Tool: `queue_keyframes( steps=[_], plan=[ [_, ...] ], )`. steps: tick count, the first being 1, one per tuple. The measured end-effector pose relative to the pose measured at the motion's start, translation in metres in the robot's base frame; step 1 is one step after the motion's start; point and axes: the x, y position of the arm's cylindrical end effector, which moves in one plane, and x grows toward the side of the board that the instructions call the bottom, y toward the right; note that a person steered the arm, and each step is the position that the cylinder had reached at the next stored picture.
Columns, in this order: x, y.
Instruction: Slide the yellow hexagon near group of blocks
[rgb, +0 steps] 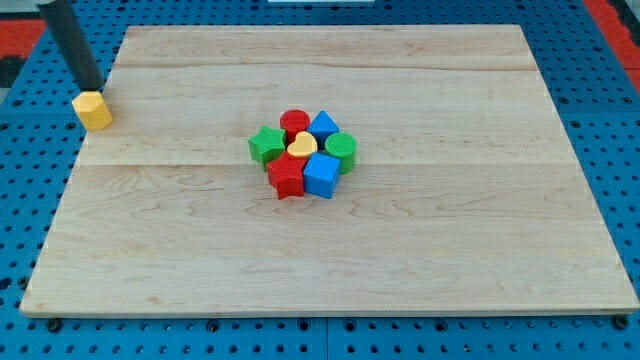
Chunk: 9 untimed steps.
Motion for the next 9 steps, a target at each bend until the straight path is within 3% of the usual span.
queue_keyframes(
  steps=[2,3,4,5,7,9],
  plan=[
    [0.051,0.031],
    [0.054,0.091],
    [0.050,0.067],
    [0.051,0.000],
    [0.090,0.047],
    [0.126,0.020]
  ],
)
